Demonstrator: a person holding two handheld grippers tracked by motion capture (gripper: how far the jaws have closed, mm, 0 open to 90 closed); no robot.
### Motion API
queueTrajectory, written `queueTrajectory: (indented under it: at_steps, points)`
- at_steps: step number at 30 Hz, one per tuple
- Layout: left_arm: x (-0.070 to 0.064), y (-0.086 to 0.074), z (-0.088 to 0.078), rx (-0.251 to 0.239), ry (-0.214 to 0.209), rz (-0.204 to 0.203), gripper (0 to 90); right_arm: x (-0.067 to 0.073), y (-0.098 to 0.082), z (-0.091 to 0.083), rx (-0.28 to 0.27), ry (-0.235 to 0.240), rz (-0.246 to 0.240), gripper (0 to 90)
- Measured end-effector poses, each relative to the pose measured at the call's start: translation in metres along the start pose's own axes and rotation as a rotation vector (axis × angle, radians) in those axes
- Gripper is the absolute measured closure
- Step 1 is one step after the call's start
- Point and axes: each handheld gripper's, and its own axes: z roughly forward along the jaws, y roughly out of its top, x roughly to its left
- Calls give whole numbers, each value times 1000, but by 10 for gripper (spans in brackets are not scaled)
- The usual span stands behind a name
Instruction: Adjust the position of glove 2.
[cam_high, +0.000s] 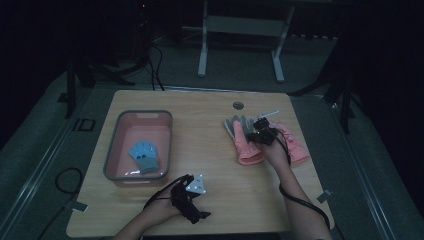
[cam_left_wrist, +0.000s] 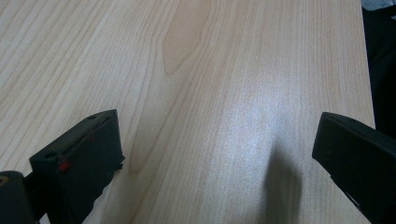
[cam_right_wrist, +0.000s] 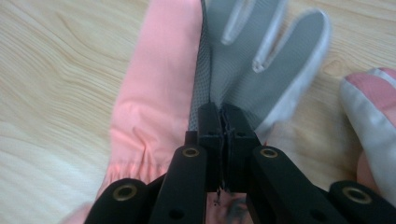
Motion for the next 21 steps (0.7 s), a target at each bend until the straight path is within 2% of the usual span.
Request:
queueTrajectory:
  at_steps: [7, 9, 10, 11, 12, 14, 18, 21]
  points:
    - [0, 0, 0, -1, 2, 4, 18, 27, -2, -39, -91, -17, 115, 879]
    - [0, 0, 0, 0, 2, 3, 18, 30, -4, -44, -102, -20, 121, 879]
    - [0, 0, 0, 0, 1, 4, 18, 38, -9, -54, -129, -15, 157, 879]
    - [0, 0, 1, 1, 1, 3, 18, 42, -11, -58, -134, -20, 154, 879]
    - [-1, 0, 1, -1, 0, 3, 18, 45, -14, -61, -145, -9, 176, 879]
    - [-1, 0, 1, 0, -3, 4, 18, 51, -19, -65, -160, 1, 201, 879]
    - [-1, -1, 1, 5, 1, 8, 18, 66, -28, -70, -173, -14, 236, 879]
    - [-1, -1, 1, 3, 4, 12, 18, 71, -33, -70, -170, -12, 263, 879]
